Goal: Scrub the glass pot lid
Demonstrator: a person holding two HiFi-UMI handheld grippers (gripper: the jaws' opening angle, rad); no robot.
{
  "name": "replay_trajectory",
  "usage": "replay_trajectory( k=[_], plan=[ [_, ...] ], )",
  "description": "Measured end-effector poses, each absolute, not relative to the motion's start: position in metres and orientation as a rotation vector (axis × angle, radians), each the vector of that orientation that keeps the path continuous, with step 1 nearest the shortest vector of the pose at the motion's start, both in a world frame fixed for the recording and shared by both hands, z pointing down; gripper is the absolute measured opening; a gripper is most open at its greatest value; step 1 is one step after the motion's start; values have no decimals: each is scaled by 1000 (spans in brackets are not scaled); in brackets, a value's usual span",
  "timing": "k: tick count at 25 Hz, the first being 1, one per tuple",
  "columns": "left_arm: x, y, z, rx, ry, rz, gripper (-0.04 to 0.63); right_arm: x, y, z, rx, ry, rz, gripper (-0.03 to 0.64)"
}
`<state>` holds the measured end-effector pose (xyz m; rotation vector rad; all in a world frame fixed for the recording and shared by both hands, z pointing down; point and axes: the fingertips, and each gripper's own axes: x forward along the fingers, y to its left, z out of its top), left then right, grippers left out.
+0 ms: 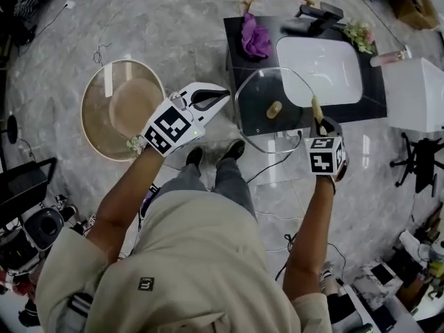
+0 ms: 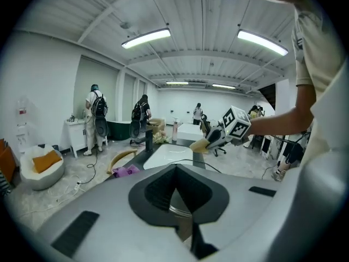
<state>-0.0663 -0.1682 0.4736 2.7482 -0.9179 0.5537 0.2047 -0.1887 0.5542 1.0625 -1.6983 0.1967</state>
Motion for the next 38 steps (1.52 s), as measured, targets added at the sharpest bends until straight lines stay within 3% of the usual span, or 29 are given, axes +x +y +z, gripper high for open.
replay_trajectory(
  k=[12, 19, 38],
  plan=[
    [-98, -145, 375, 2917, -945, 462, 14, 151, -153, 386, 1466, -2183, 292, 52],
    [-94, -121, 348, 2980, -928, 390, 14, 158, -102, 304, 1698, -2345, 265, 44],
    [-79, -69, 340, 3050, -737, 368, 14, 162, -15, 272, 1831, -2308, 230, 44]
  ],
)
